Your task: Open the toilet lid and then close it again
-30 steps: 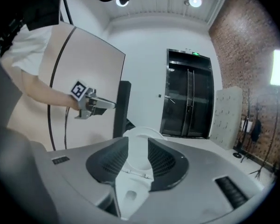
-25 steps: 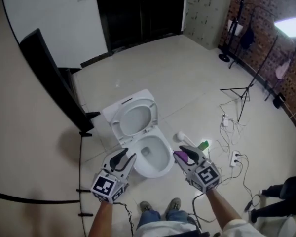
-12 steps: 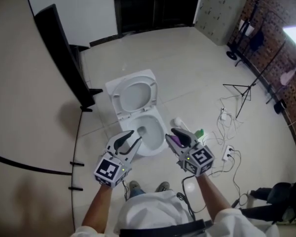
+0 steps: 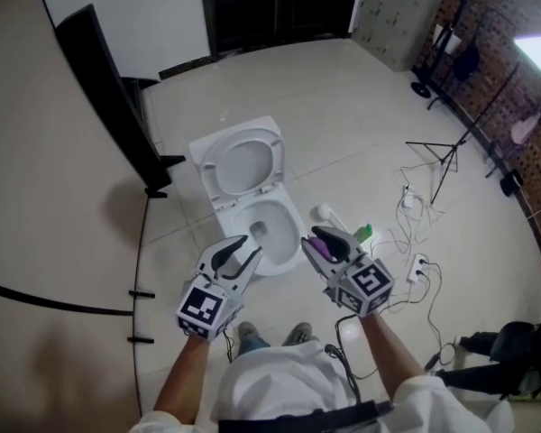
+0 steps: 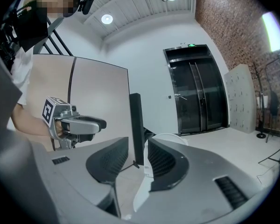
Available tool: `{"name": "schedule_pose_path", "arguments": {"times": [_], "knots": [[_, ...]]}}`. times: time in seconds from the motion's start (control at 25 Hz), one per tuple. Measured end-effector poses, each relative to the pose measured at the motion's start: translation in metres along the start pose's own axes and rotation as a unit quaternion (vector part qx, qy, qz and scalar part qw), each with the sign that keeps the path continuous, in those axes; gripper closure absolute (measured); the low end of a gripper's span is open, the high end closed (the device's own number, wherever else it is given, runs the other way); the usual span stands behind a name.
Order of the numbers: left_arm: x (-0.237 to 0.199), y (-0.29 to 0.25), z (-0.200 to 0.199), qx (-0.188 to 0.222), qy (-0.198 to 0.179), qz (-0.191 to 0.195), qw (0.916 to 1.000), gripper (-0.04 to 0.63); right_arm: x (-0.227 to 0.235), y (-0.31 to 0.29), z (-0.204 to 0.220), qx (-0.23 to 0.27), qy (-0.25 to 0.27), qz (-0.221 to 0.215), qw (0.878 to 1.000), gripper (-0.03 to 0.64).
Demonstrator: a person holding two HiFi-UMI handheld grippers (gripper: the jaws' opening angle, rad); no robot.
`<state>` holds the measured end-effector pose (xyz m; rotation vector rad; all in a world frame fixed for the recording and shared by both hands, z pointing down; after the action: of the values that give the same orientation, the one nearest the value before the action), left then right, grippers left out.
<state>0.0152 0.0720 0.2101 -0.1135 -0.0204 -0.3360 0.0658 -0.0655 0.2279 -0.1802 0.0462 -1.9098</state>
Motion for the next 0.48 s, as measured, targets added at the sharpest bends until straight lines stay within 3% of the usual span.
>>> {"name": "schedule_pose_path", "arguments": {"times": [0.08, 0.24, 0.48], "knots": [[-0.001, -0.001, 0.005, -0.015, 0.010, 0.001, 0.9998, 0.476, -0.001, 0.001, 0.000, 0.001, 0.000, 0.000, 1.000, 0.489], [-0.001, 0.003, 0.002, 0.014, 0.032, 0.013, 0.9993, 0.471, -0.003, 0.000, 0.002, 0.001, -0.005, 0.002, 1.000, 0.488], [-0.016, 0.000, 0.002, 0.031, 0.025, 0.000, 0.9992, 0.471, -0.005, -0.003, 0.001, 0.006, 0.010, 0.000, 1.000, 0.488]]}}
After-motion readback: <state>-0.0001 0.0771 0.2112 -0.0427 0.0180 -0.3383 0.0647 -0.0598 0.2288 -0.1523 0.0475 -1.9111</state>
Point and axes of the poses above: the fingertips, and each gripper's own axes: y backward along the fingers, x to its right, z out of its underside, the point moved 3 cm from there along y, backward along the fingers, and after that the axes turned 4 degrees about x, right-handed, at the moved point
